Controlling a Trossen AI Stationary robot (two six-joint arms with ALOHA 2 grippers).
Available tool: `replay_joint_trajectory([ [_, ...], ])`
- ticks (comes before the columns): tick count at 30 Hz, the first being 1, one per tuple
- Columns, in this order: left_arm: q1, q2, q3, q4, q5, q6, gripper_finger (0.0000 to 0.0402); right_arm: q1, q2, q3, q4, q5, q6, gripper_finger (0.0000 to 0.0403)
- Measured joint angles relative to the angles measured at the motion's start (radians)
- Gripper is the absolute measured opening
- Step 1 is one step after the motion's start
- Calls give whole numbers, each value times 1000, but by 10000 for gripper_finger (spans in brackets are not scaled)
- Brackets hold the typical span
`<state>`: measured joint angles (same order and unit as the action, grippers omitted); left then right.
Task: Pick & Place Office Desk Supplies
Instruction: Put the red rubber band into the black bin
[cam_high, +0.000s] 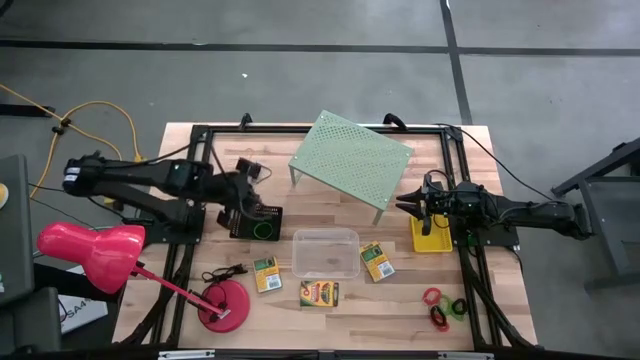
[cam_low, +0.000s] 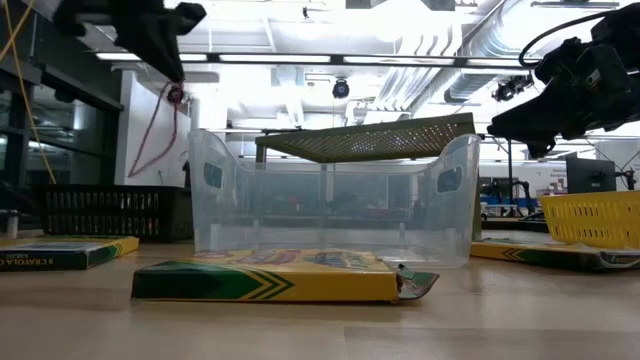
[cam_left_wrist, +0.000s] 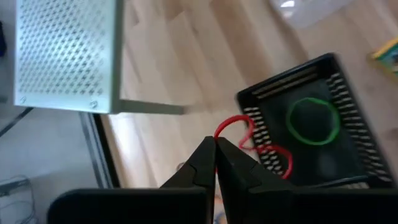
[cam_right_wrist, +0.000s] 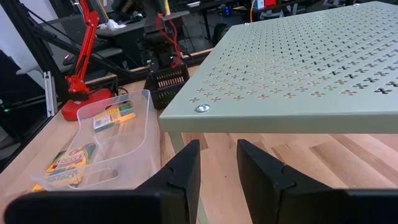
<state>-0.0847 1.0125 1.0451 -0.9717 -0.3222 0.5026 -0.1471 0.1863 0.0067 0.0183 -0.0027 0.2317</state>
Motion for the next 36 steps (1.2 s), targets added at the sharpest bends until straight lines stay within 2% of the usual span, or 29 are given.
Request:
replay_joint_trajectory([
  [8, -74, 21, 0, -55, -48, -140, 1, 0, 0, 0, 0, 0, 0, 94],
  [15, -74, 150, -10, -140, -32, -360, 1, 0, 0, 0, 0, 0, 0, 94],
  [23, -74, 332, -26, -124, 132, -421, 1, 0, 0, 0, 0, 0, 0, 94],
  [28, -74, 385, -26, -123, 152, -425, 1, 0, 0, 0, 0, 0, 0, 94],
  [36, -48, 386, -26, -123, 154, -428, 1, 0, 0, 0, 0, 0, 0, 94],
])
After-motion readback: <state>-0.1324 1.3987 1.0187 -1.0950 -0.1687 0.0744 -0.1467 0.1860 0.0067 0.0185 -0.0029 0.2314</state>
